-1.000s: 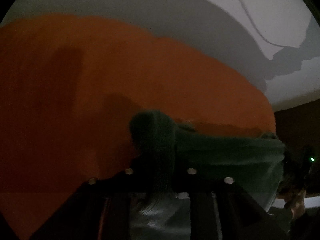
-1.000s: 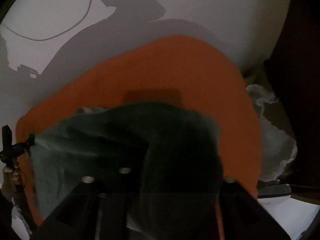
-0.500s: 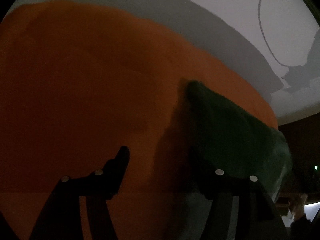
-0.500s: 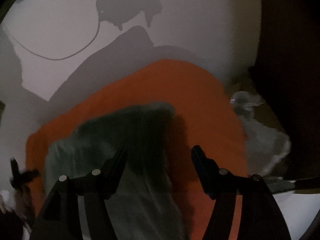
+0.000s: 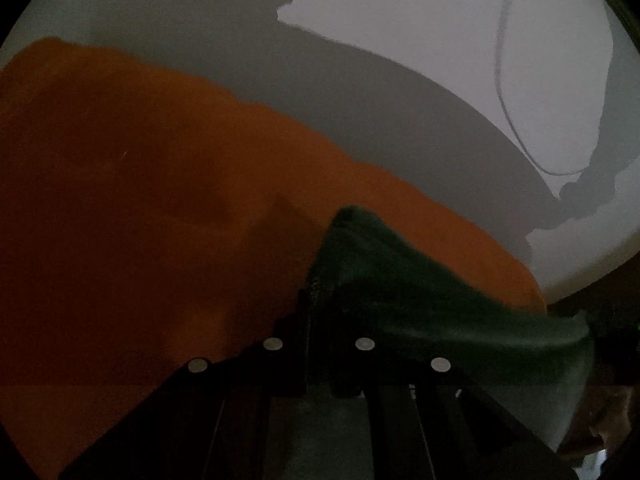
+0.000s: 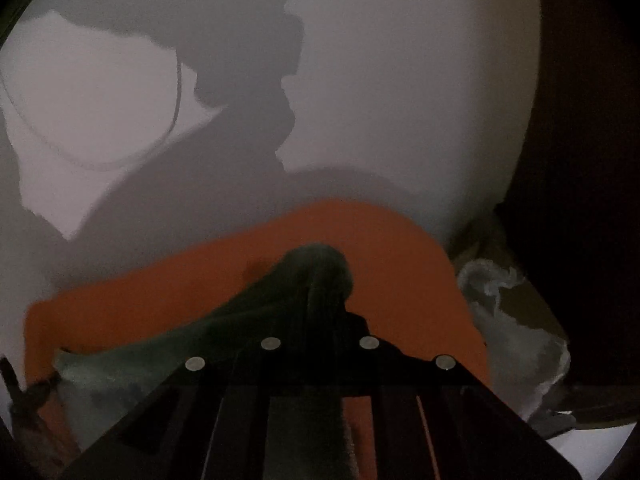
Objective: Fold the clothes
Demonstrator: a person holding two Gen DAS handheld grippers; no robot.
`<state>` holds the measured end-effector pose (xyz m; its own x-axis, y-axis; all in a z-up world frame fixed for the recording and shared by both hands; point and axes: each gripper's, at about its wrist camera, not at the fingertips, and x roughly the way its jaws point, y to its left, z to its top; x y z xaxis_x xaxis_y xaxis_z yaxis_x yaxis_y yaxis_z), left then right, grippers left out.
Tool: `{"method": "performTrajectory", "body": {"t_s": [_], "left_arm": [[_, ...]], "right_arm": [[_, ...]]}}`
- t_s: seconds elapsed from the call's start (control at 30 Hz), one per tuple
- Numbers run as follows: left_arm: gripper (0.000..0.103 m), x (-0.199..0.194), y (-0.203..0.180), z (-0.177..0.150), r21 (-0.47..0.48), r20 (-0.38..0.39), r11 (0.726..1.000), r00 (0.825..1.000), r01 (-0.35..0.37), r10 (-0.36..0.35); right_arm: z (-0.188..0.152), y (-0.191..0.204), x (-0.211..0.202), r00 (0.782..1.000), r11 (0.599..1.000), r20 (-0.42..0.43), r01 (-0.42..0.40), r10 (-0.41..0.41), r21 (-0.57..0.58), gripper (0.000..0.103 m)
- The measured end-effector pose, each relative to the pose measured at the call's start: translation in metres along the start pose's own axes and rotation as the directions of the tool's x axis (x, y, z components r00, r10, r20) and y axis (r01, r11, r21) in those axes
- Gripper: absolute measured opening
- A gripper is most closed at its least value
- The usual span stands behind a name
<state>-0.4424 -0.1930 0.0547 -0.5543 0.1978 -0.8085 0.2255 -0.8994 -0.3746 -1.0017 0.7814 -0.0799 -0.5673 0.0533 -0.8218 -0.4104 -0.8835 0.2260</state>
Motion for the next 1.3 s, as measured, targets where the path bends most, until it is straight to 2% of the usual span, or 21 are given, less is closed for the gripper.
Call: {"method": "performTrajectory", "body": {"t_s": [0.07,0.13,0.2,0.27,0.3,0.4,0.47,0.57,0.67,0.73,0.77,0.8,0.83,0.87,0.93,1.0,1.03,1.07,1.13,1.2,1.3], "left_arm": [[0.012,0.011,-0.001,-0.006,-0.005,-0.040,0.999,0.999,-0.032,0.032],[0.015,0.023,0.007,-0.007,-0.046,-0.145,0.999,0.989,-0.013,0.007],[0.020,0.020,0.012,-0.009,-0.061,-0.189,0.998,0.982,-0.028,0.016],[0.030,0.000,0.016,-0.011,-0.046,-0.170,0.998,0.985,-0.032,0.023],[0.031,-0.011,0.019,-0.014,-0.032,-0.151,0.999,0.988,-0.036,0.031],[0.044,-0.053,0.029,-0.037,-0.006,-0.129,0.996,0.988,-0.089,0.088],[0.060,-0.080,0.037,-0.063,-0.059,-0.151,0.995,0.986,-0.077,0.068],[0.063,-0.104,0.048,-0.121,-0.215,-0.236,0.975,0.972,-0.052,0.000],[0.063,-0.110,0.059,-0.173,-0.391,-0.289,0.919,0.955,-0.052,-0.069],[0.063,-0.106,0.062,-0.201,-0.498,-0.295,0.865,0.949,-0.052,-0.113],[0.063,-0.104,0.062,-0.212,-0.550,-0.289,0.834,0.947,-0.043,-0.142],[0.063,-0.099,0.061,-0.218,-0.595,-0.268,0.804,0.947,-0.018,-0.177],[0.063,-0.095,0.059,-0.220,-0.627,-0.251,0.779,0.946,0.002,-0.204],[0.063,-0.092,0.057,-0.221,-0.656,-0.233,0.754,0.944,0.025,-0.234],[0.063,-0.083,0.051,-0.222,-0.707,-0.192,0.704,0.939,0.069,-0.285],[0.061,-0.072,0.041,-0.220,-0.741,-0.147,0.665,0.944,0.093,-0.295],[0.027,-0.078,0.045,-0.211,-0.749,-0.133,0.658,0.953,0.084,-0.272],[0.018,-0.082,0.047,-0.205,-0.759,-0.116,0.646,0.960,0.080,-0.255],[0.016,-0.088,0.050,-0.201,-0.787,-0.079,0.611,0.968,0.087,-0.239],[0.016,-0.095,0.052,-0.200,-0.782,-0.076,0.619,0.974,0.074,-0.212],[0.016,-0.092,0.054,-0.203,-0.741,-0.107,0.671,0.978,0.041,-0.178]], "right_arm": [[-0.008,0.005,0.015,0.996,1.000,-0.093,0.000,-0.001,-0.016,0.015],[-0.015,0.008,0.024,0.987,1.000,-0.161,0.000,-0.003,-0.017,0.028],[-0.019,0.002,0.005,0.990,1.000,-0.138,0.007,-0.006,0.005,0.056],[-0.032,-0.004,-0.033,0.997,1.000,-0.075,-0.004,0.006,0.017,0.065],[-0.044,-0.011,-0.051,0.998,1.000,-0.061,0.004,-0.003,0.021,0.070],[-0.095,-0.038,-0.082,0.993,0.993,-0.114,0.001,0.013,0.119,0.070],[-0.145,-0.060,-0.091,0.980,0.951,-0.167,-0.055,0.110,0.305,0.070],[-0.210,-0.068,-0.096,0.958,0.833,-0.148,-0.131,0.245,0.537,0.070],[-0.243,-0.061,-0.093,0.959,0.759,-0.074,-0.167,0.273,0.629,0.070],[-0.250,-0.059,-0.070,0.960,0.717,-0.073,-0.150,0.271,0.680,0.070],[-0.252,-0.059,-0.060,0.957,0.693,-0.068,-0.155,0.283,0.704,0.057],[-0.252,-0.059,-0.056,0.954,0.672,-0.037,-0.182,0.298,0.717,0.027],[-0.251,-0.058,-0.053,0.953,0.664,-0.013,-0.202,0.304,0.720,0.015],[-0.248,-0.056,-0.054,0.959,0.683,-0.002,-0.200,0.283,0.703,0.010],[-0.242,-0.052,-0.063,0.976,0.724,0.010,-0.169,0.218,0.669,0.008],[-0.237,-0.045,-0.082,0.984,0.748,0.009,-0.142,0.178,0.649,0.006],[-0.235,-0.043,-0.095,0.987,0.758,0.014,-0.131,0.159,0.639,0.006],[-0.234,-0.042,-0.115,0.991,0.767,0.026,-0.120,0.134,0.630,0.006],[-0.240,-0.043,-0.146,0.995,0.777,0.037,-0.092,0.089,0.623,0.006],[-0.256,-0.053,-0.140,0.996,0.767,-0.022,-0.056,0.092,0.640,0.006],[-0.269,-0.067,-0.117,0.985,0.729,-0.079,-0.057,0.152,0.682,0.007]]}}
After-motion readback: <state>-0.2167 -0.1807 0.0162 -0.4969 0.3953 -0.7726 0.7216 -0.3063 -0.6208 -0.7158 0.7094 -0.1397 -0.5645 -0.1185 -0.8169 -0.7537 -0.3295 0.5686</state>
